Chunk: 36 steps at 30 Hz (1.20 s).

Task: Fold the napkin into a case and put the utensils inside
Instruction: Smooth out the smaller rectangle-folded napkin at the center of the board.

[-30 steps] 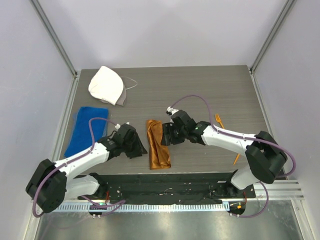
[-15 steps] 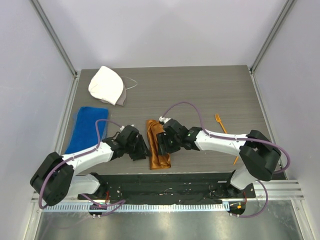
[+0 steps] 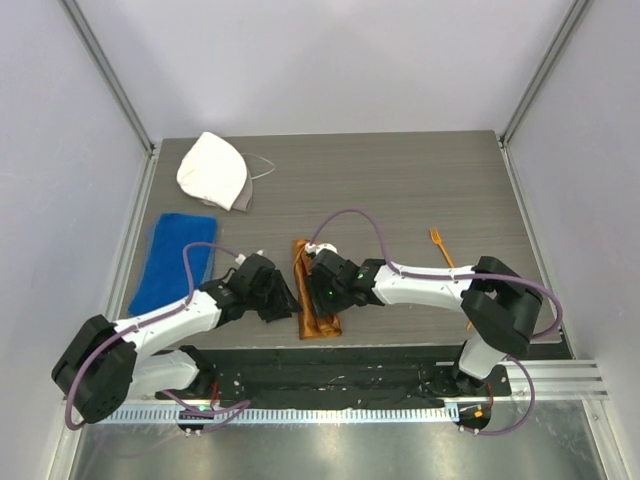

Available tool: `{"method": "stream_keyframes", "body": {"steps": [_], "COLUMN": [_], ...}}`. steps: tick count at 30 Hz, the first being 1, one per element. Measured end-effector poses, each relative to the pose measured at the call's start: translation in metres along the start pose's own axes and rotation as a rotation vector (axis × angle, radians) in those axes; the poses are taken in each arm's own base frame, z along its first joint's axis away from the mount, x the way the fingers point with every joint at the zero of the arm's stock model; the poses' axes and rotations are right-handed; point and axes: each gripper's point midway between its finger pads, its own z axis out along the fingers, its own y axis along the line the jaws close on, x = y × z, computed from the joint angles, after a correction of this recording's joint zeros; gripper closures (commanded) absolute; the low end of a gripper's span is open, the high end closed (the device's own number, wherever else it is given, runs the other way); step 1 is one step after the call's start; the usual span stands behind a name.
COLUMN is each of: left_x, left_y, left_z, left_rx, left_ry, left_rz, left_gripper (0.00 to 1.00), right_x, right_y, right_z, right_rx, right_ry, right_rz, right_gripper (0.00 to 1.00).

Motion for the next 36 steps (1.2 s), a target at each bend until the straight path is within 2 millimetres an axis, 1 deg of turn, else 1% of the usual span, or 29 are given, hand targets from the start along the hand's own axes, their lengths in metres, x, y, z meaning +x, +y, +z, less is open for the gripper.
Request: {"method": "stream_keyframes", "body": {"steps": [5, 8, 9, 11, 12, 14, 16, 18, 19, 20, 23, 24, 26, 27, 29, 32, 36], "left_x": [0.0, 0.004, 0.006, 0.01, 0.011, 0.012, 0.013, 0.011, 0.01, 0.008, 0.006, 0.006, 0.007, 0.008, 0.011, 0.013, 0.015], "left_y": [0.003, 0.006, 0.008, 0.01, 0.01, 0.009, 0.009, 0.007, 0.005, 0.004, 0.001, 0.002, 0.004, 0.005, 0.008, 0.009, 0.005], "left_z": [0.002, 0.008, 0.01, 0.011, 0.012, 0.012, 0.012, 0.01, 0.008, 0.007, 0.004, 0.005, 0.007, 0.009, 0.012, 0.014, 0.015], "left_rx": [-0.017, -0.043, -0.053, -0.063, -0.063, -0.061, -0.06, -0.053, -0.047, -0.039, -0.027, -0.031, -0.043, -0.051, -0.065, -0.068, -0.054], "left_ry": [-0.002, 0.017, 0.025, 0.036, 0.04, 0.043, 0.041, 0.029, 0.023, 0.015, 0.002, 0.003, 0.01, 0.014, 0.024, 0.029, 0.029], "left_rz": [-0.004, 0.001, 0.004, 0.01, 0.013, 0.019, 0.021, 0.02, 0.02, 0.021, 0.021, 0.019, 0.01, 0.006, 0.003, 0.004, -0.002], "left_gripper": [0.57, 0.58, 0.58, 0.58, 0.58, 0.58, 0.57, 0.57, 0.57, 0.57, 0.61, 0.64, 0.68, 0.73, 0.79, 0.85, 0.89], "right_x": [-0.002, -0.002, -0.001, -0.001, 0.0, 0.0, 0.0, 0.001, 0.001, 0.001, 0.0, 0.0, -0.002, -0.004, -0.005, -0.007, -0.012], "right_y": [0.003, 0.002, 0.001, 0.0, 0.0, -0.001, -0.002, -0.004, -0.005, -0.006, -0.008, -0.008, -0.006, -0.006, -0.004, -0.002, 0.004], "right_z": [0.001, 0.003, 0.004, 0.005, 0.006, 0.007, 0.007, 0.007, 0.006, 0.006, 0.005, 0.005, 0.004, 0.003, 0.002, 0.0, -0.002], "right_rx": [0.032, 0.06, 0.071, 0.09, 0.097, 0.109, 0.12, 0.133, 0.137, 0.143, 0.154, 0.155, 0.155, 0.155, 0.153, 0.146, 0.124], "right_ry": [-0.006, -0.002, 0.0, 0.003, 0.005, 0.007, 0.007, 0.007, 0.006, 0.006, 0.004, 0.005, 0.002, 0.0, -0.003, -0.005, -0.012], "right_rz": [-0.015, -0.024, -0.028, -0.035, -0.037, -0.039, -0.039, -0.036, -0.036, -0.035, -0.035, -0.035, -0.034, -0.033, -0.032, -0.03, -0.023], "right_gripper": [0.46, 0.47, 0.49, 0.53, 0.57, 0.62, 0.71, 0.78, 0.83, 0.86, 0.94, 0.96, 0.98, 0.99, 0.99, 0.99, 0.99]}}
